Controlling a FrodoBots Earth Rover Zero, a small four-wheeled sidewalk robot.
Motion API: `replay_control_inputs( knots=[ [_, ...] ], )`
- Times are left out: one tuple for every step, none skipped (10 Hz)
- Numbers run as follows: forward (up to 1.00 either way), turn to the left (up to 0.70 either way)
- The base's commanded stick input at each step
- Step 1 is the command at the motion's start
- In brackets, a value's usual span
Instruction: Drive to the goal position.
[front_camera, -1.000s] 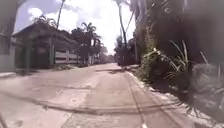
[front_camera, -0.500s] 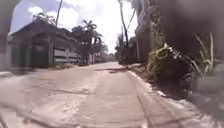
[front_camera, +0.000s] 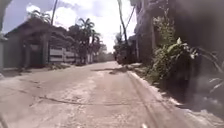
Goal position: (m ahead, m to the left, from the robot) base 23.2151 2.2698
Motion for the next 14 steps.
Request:
replay_control_inputs(
  knots=[
    [0.85, 0.00],
    [0.85, 0.00],
    [0.85, 0.00],
    [0.85, 0.00],
    [0.85, 0.00],
    [0.85, 0.00],
    [0.85, 0.00],
    [0.85, 0.00],
    [0.85, 0.00],
    [0.85, 0.00],
    [0.85, 0.00],
    [0.85, 0.00],
    [0.85, 0.00],
    [0.85, 0.00]
  ],
)
